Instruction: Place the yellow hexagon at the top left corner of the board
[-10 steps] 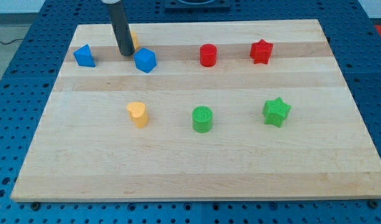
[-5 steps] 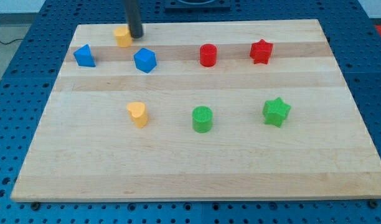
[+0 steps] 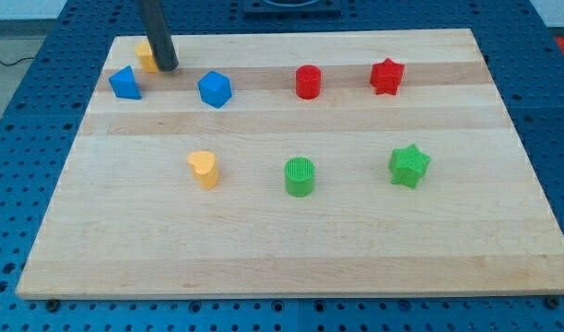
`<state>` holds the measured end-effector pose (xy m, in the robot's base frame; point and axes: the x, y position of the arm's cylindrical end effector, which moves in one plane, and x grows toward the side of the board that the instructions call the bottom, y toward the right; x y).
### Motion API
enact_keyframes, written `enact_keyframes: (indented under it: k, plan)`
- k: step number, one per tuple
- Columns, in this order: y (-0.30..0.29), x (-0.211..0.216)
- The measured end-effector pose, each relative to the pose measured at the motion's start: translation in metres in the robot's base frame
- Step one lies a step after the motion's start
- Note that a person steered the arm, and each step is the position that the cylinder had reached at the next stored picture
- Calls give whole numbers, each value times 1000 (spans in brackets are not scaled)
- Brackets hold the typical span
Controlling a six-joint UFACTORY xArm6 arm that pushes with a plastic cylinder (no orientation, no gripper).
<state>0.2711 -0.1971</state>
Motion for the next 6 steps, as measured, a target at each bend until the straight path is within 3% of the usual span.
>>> enact_keyframes:
  k: [1, 3, 5, 6]
  plan:
    - [-4, 6]
    - [-25, -29]
    - [-22, -20]
    - [13, -8]
